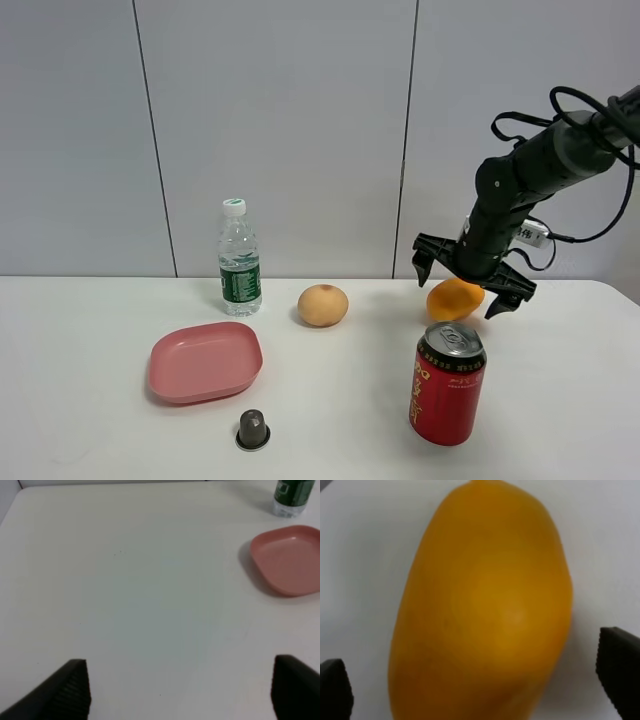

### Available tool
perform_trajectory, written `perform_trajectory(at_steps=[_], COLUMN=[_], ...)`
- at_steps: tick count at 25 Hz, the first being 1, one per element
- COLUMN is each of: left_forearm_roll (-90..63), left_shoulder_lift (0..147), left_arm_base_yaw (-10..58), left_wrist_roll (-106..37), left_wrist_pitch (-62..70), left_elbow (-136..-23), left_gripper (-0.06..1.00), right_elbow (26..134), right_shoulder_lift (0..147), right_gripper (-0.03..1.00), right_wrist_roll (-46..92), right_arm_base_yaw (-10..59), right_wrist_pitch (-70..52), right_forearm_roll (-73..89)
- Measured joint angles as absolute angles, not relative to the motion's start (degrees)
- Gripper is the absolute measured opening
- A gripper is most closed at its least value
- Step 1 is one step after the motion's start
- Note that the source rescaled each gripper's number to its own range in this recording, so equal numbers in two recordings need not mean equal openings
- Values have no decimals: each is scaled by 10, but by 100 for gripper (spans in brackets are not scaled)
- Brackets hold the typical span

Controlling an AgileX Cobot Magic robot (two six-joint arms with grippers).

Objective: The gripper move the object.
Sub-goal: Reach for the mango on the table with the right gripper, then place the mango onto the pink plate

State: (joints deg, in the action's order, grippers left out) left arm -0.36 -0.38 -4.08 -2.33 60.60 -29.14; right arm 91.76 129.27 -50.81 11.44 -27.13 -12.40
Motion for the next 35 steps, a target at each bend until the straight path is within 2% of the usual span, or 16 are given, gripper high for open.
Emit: perform_trajectory(at_steps=[8,9,10,11,14,15,16,17,22,26,31,35], left_forearm_roll=[-4,-4,-4,-4,-4,-4,-4,-4,-4,-4,-4,-4], left_shoulder_lift=[-4,-4,-4,-4,-4,-4,-4,-4,-4,-4,-4,-4], left_arm_base_yaw=[-41,-41,-41,-41,-41,-41,-41,-41,-41,-41,-41,-41], left_wrist_roll=[-23,-23,-23,-23,-23,-23,-23,-23,-23,-23,-23,-23], left_wrist_pitch=[606,606,606,606,606,606,606,606,606,606,606,606], left_elbow=[-291,-291,-291,-291,-291,-291,-291,-291,-291,-291,-291,-291], left_gripper=[100,100,100,100,100,100,100,100,100,100,100,100], right_elbow=[918,918,918,918,919,919,919,919,919,918,918,918], right_shoulder_lift=[1311,1312,1312,1313,1318,1319,1320,1321,1319,1287,1182,1085], right_gripper=[100,99,94,87,49,30,8,0,0,0,0,0], right_wrist_roll=[-510,-510,-510,-510,-510,-510,-510,-510,-490,-420,-237,-18], right_arm_base_yaw=[114,114,114,114,114,114,114,114,114,114,120,167], right_wrist_pitch=[-258,-255,-252,-252,-251,-251,-251,-251,-253,-294,-317,-342], right_forearm_roll=[-128,-130,-134,-139,-161,-165,-169,-172,-174,-173,-147,-99])
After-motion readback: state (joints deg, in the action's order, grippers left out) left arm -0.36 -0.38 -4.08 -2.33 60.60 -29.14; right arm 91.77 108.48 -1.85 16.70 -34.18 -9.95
